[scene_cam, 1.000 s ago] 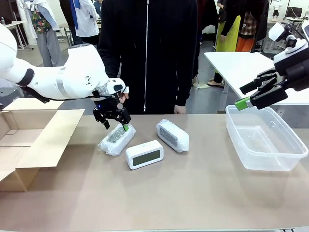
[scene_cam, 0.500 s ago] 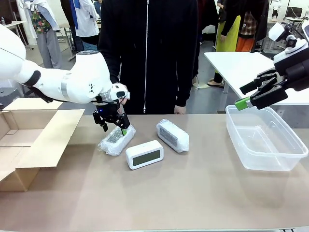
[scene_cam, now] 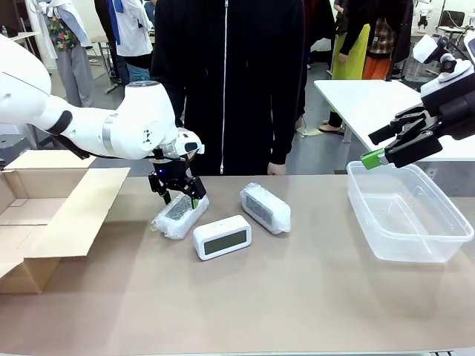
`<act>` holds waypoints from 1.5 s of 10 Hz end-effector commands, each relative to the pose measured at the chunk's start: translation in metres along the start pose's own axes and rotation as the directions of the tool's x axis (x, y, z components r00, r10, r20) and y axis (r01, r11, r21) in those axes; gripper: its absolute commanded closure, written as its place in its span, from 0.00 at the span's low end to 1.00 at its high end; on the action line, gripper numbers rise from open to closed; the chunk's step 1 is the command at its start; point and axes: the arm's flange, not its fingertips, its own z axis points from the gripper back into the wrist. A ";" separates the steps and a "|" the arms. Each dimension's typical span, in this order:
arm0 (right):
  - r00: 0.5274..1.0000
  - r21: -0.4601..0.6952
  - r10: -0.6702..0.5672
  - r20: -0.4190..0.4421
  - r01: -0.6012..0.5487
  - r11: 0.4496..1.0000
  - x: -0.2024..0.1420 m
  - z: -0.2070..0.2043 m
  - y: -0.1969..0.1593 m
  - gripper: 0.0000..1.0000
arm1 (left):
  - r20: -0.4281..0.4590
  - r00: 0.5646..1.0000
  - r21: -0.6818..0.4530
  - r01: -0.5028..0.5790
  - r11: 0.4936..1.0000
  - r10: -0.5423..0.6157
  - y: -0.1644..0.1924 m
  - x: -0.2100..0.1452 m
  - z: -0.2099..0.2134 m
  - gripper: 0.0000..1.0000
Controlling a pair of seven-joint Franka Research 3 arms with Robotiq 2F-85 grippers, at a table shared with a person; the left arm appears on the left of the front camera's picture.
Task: Separate and place wrapped and unwrapped clocks.
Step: Pick up the Digital clock indicated by the person.
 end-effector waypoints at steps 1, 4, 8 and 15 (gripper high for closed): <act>1.000 0.021 0.007 0.015 -0.007 1.000 -0.001 -0.001 -0.001 0.00 | -0.045 0.998 0.003 -0.052 0.999 0.052 -0.005 0.003 -0.003 0.00; 1.000 0.021 0.007 0.015 -0.007 1.000 -0.001 -0.001 -0.001 0.00 | -0.050 0.995 -0.026 -0.092 0.995 0.091 -0.007 -0.004 0.009 0.00; 1.000 0.021 0.007 0.015 -0.007 1.000 -0.001 -0.001 -0.001 0.00 | -0.065 0.994 -0.004 -0.087 0.996 0.087 -0.013 -0.005 0.004 0.00; 1.000 0.021 0.007 0.015 -0.007 1.000 -0.001 -0.001 -0.001 0.00 | -0.055 0.995 0.015 -0.084 0.996 0.085 -0.007 0.005 -0.020 0.00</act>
